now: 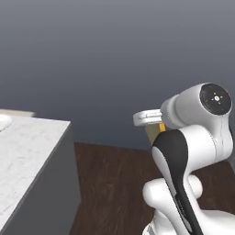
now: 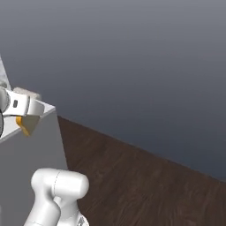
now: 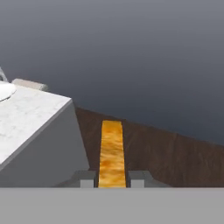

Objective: Start the toaster. Once the lever pops up, take the bread to the plate on the dining counter.

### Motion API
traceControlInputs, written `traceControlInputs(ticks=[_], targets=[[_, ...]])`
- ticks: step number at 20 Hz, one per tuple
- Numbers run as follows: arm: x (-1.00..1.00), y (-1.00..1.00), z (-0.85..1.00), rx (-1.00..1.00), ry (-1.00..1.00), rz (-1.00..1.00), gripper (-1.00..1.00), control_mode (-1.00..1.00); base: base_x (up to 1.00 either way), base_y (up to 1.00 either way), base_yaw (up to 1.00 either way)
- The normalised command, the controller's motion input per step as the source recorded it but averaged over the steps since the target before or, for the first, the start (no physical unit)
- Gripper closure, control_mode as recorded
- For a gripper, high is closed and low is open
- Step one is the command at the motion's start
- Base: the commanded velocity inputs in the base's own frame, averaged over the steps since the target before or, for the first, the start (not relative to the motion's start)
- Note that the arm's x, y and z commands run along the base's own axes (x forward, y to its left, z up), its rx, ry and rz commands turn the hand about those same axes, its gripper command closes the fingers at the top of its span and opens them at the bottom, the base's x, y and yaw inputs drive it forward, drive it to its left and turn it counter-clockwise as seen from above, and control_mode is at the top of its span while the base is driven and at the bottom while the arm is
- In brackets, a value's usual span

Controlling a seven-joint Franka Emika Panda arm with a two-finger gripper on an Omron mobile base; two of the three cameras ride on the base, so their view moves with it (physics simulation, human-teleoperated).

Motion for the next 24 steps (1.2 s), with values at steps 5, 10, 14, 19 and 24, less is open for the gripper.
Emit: traceControlInputs(ticks=[5,10,14,19,24], targets=[[0.0,0.0,0.0,0.0,0.0,0.0,1.0,1.0,1.0,0.07,0.25],[0.0,0.0,0.0,0.0,0.0,0.0,1.0,1.0,1.0,0.0,0.34],[0.0,0.0,0.0,0.0,0.0,0.0,1.0,1.0,1.0,0.0,0.42],[0.0,0.0,0.0,0.0,0.0,0.0,1.0,1.0,1.0,0.0,0.47],[0.0,0.0,0.0,0.0,0.0,0.0,1.0,1.0,0.82,-0.06,0.49]])
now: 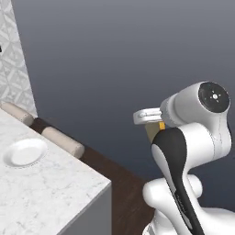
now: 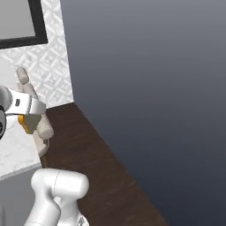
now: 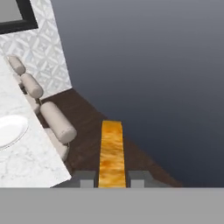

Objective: Start the toaster. Once the lever pops up, take the bread to the plate on the dining counter.

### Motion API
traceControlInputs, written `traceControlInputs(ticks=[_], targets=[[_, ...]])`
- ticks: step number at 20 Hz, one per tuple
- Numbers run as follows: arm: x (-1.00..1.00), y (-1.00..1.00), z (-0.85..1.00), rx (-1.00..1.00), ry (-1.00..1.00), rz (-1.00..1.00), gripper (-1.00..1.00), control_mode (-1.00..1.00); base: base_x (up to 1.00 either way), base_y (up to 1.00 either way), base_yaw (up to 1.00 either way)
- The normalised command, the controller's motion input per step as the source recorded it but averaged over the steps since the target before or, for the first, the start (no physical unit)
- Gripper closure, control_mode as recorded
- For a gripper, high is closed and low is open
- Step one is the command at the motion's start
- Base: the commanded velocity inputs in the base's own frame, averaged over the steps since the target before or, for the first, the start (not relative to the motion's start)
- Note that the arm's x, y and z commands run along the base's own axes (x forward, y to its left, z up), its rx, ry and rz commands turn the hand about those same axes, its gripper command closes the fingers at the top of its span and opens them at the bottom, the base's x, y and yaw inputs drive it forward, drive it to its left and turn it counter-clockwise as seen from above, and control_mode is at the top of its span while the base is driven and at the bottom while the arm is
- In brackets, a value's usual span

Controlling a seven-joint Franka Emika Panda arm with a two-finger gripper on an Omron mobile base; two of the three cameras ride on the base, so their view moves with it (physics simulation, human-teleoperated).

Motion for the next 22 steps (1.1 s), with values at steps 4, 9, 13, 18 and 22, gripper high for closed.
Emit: traceControlInputs(ticks=[4,9,13,18,22], targets=[[0.0,0.0,0.0,0.0,0.0,0.0,1.0,1.0,0.61,-0.15,0.52],[0.0,0.0,0.0,0.0,0.0,0.0,1.0,1.0,0.42,-0.22,0.53],[0.0,0.0,0.0,0.0,0.0,0.0,1.0,1.0,0.69,-0.34,0.47],[0.0,0.0,0.0,0.0,0.0,0.0,1.0,1.0,0.7,-0.55,0.37],[0.0,0.0,0.0,0.0,0.0,0.0,1.0,1.0,0.62,-0.6,0.27]])
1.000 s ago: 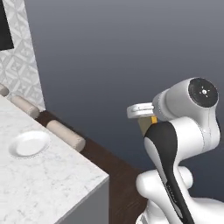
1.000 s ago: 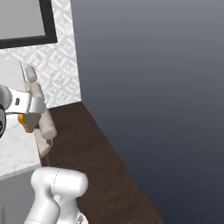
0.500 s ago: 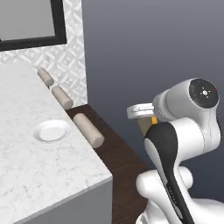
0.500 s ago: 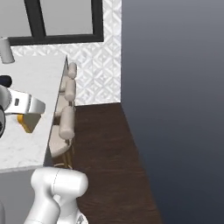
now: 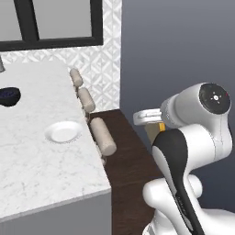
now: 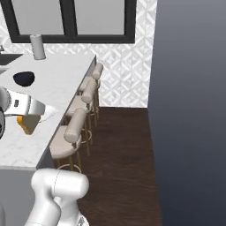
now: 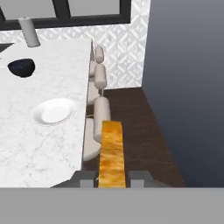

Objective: Start the toaster. Once the lever pops up, take the bread to the plate on the dining counter.

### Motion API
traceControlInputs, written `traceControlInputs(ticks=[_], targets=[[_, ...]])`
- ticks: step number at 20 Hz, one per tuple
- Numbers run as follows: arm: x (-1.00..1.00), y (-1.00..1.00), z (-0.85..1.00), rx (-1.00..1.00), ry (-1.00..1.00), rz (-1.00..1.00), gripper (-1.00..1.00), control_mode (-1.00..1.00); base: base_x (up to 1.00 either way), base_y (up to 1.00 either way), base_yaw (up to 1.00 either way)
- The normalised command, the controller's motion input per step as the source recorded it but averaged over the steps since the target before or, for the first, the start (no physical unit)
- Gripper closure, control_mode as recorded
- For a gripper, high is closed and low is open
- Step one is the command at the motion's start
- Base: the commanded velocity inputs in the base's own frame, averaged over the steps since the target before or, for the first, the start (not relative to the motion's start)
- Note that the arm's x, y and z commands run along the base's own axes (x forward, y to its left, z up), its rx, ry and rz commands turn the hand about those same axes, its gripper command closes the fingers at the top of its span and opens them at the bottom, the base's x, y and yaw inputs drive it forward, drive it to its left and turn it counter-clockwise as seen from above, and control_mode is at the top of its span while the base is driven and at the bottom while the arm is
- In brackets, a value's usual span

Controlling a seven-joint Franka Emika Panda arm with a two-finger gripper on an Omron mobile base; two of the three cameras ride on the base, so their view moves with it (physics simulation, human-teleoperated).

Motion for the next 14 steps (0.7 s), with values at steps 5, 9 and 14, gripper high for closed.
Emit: traceControlInputs(ticks=[5,9,14], targets=[[0.0,0.0,0.0,0.0,0.0,0.0,1.0,1.0,0.53,-0.63,0.18],[0.0,0.0,0.0,0.0,0.0,0.0,1.0,1.0,0.58,-0.64,0.13],[0.0,0.0,0.0,0.0,0.0,0.0,1.0,1.0,0.92,-0.42,0.14]])
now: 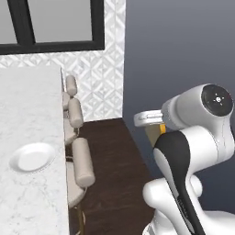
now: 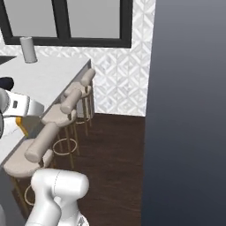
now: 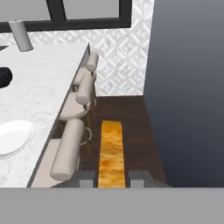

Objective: Start the toaster. Once the lever pops up, take the bread to the plate on the dining counter.

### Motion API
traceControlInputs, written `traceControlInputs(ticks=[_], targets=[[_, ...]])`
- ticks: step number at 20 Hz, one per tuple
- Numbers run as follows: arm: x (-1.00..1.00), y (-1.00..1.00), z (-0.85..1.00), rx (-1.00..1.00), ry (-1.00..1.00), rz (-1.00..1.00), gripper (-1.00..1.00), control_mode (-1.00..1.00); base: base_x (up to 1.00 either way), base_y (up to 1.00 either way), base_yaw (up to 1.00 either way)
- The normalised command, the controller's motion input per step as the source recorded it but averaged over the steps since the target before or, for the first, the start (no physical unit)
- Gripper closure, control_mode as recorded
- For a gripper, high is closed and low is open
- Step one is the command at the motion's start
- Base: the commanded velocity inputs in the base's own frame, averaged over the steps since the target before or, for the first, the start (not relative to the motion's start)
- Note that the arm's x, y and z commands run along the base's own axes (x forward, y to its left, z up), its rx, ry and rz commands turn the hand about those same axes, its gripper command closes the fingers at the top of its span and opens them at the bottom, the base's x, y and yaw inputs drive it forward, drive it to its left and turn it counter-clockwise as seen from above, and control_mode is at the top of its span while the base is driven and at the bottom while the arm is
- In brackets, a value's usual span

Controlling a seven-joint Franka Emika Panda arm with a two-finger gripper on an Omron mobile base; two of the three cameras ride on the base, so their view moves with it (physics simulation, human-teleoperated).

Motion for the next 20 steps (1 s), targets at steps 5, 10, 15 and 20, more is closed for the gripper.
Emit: traceControlInputs(ticks=[5,10,15,20], targets=[[0.0,0.0,0.0,0.0,0.0,0.0,1.0,1.0,0.88,-0.44,0.19],[0.0,0.0,0.0,0.0,0.0,0.0,1.0,1.0,0.74,-0.26,0.26],[0.0,0.0,0.0,0.0,0.0,0.0,1.0,1.0,0.28,-0.13,0.52],[0.0,0.0,0.0,0.0,0.0,0.0,1.0,1.0,0.0,-0.14,0.85]])
